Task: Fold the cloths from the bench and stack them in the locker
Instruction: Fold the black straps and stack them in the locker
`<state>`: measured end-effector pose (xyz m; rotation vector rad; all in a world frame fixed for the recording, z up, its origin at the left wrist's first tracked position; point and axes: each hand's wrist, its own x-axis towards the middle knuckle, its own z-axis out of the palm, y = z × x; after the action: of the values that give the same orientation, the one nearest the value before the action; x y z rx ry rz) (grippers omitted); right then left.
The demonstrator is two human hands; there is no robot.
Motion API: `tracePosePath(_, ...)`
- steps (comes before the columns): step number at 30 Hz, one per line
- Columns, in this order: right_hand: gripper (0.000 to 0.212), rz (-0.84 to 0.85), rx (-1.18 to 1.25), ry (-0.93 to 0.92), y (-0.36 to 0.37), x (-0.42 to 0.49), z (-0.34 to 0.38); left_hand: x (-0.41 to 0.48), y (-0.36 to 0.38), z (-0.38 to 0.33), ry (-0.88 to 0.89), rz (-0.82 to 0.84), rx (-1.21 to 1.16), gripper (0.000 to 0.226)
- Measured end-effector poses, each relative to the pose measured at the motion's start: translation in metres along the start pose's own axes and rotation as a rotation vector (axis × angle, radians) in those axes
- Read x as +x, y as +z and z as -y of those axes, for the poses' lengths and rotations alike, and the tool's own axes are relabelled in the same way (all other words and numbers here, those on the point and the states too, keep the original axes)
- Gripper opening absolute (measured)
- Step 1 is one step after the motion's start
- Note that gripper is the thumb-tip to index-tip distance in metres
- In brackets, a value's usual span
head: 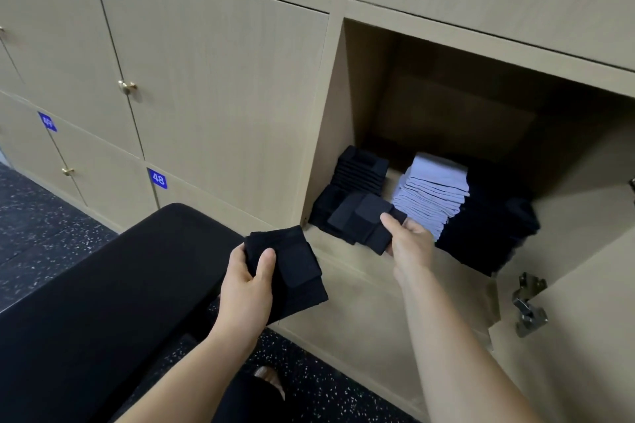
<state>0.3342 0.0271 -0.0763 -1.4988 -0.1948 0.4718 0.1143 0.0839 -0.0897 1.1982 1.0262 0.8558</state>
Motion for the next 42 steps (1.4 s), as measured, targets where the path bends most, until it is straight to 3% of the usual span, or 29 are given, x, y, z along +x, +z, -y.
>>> tracePosePath(2, 0.022, 0.010, -0.037, 0.020, 0.007, 0.026, -0.002, 0.011, 0.000, 0.005, -0.007, -0.002, 0.015, 0.018)
tracePosePath(13, 0.045, -0.001, -0.154, 0.051, 0.049, 0.107, -0.013, 0.048, 0.003, 0.025, -0.023, 0.006, 0.045, 0.024)
tracePosePath(17, 0.032, 0.019, -0.196, 0.044, 0.055, 0.117, -0.022, 0.055, 0.003, 0.030, -0.029, 0.003, 0.045, 0.021)
tracePosePath(22, 0.044, 0.040, -0.258, 0.001, 0.053, 0.124, -0.034, 0.059, 0.001, 0.036, -0.037, 0.011, 0.068, 0.023)
tracePosePath(27, 0.019, 0.041, -0.335, -0.064, 0.053, 0.124, -0.040, 0.060, 0.002, 0.040, -0.049, 0.011, 0.071, 0.023)
tracePosePath(35, 0.019, -0.040, -0.679, -0.112, 0.053, 0.124, -0.042, 0.057, 0.004, 0.035, -0.030, 0.032, 0.055, 0.018)
tracePosePath(39, 0.053, -0.060, -0.775, -0.158, 0.054, 0.109, -0.029, 0.050, 0.001, 0.026, -0.017, 0.028, 0.036, 0.020)
tracePosePath(42, 0.057, -0.089, -0.871, -0.241, 0.050, 0.087, -0.017, 0.040, -0.002, 0.016, -0.007, 0.031, 0.023, 0.020)
